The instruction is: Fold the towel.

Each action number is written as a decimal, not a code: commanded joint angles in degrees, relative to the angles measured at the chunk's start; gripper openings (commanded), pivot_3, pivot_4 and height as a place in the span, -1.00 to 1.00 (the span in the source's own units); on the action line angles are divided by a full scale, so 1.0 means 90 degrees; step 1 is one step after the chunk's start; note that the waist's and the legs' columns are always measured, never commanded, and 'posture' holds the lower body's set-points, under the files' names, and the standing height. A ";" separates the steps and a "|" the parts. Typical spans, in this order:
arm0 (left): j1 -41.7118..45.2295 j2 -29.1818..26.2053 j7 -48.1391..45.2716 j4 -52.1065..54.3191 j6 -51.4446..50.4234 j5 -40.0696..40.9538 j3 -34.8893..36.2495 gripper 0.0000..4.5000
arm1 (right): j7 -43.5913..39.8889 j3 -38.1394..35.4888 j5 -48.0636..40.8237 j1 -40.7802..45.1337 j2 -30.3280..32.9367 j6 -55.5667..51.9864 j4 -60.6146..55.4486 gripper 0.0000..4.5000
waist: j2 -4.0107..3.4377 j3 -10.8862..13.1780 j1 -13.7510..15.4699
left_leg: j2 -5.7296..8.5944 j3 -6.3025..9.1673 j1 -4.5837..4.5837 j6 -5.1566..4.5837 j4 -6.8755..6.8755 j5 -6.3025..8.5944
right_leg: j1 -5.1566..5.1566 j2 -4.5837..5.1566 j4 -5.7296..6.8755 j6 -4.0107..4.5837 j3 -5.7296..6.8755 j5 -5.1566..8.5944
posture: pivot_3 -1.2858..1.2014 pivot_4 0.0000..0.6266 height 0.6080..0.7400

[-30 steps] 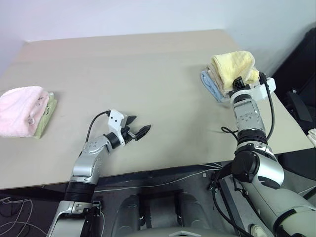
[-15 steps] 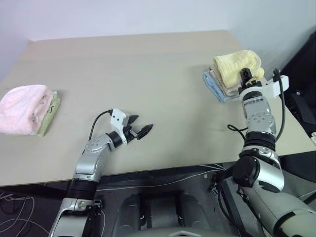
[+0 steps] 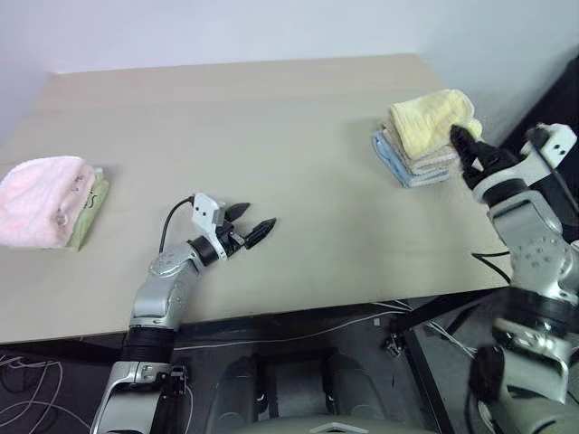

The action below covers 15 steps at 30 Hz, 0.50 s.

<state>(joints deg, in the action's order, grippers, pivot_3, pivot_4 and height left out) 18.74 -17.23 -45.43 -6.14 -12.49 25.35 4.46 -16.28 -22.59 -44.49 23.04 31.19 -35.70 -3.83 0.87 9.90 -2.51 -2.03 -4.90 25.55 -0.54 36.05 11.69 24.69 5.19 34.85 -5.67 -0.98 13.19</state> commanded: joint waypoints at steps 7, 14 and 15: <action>-0.0678 -0.0925 -0.0826 0.1627 0.0080 0.0659 0.0418 1.00 | -0.2607 0.1615 0.0931 -0.0656 0.0810 0.0760 -0.1115 0.99 | 0.0002 0.0001 0.0006 | -0.0005 0.0002 -0.0010 0.0001 0.0004 0.0001 | -0.0010 -0.0011 -0.0012 -0.0001 0.0001 0.0001 | 0.03 -0.52 1.00; -0.1295 -0.1122 -0.0413 0.2303 0.0045 0.0677 0.0673 1.00 | -0.3830 0.2623 0.1717 -0.0318 0.0786 0.1497 -0.0677 0.99 | 0.0003 0.0001 0.0037 | -0.0006 0.0005 0.0004 -0.0002 -0.0001 0.0006 | -0.0020 -0.0007 -0.0059 0.0001 0.0008 -0.0001 | 0.03 -0.52 1.00; -0.1436 -0.1127 -0.0364 0.2441 0.0036 0.0680 0.0678 1.00 | -0.3910 0.2654 0.1754 -0.0259 0.0766 0.1522 -0.0597 0.99 | 0.0003 0.0001 0.0039 | -0.0004 0.0002 0.0004 -0.0007 -0.0003 0.0010 | -0.0021 -0.0003 -0.0064 0.0001 0.0008 -0.0001 | 0.03 -0.52 1.00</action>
<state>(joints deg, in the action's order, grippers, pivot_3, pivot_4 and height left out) 7.11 -26.97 -49.60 12.12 -12.26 30.66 9.26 -49.60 1.51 -29.81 19.41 37.75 -23.96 -9.99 0.90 9.91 -2.16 -2.05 -4.89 25.59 -0.63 36.00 11.79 24.50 5.19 34.23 -5.66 -0.91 13.18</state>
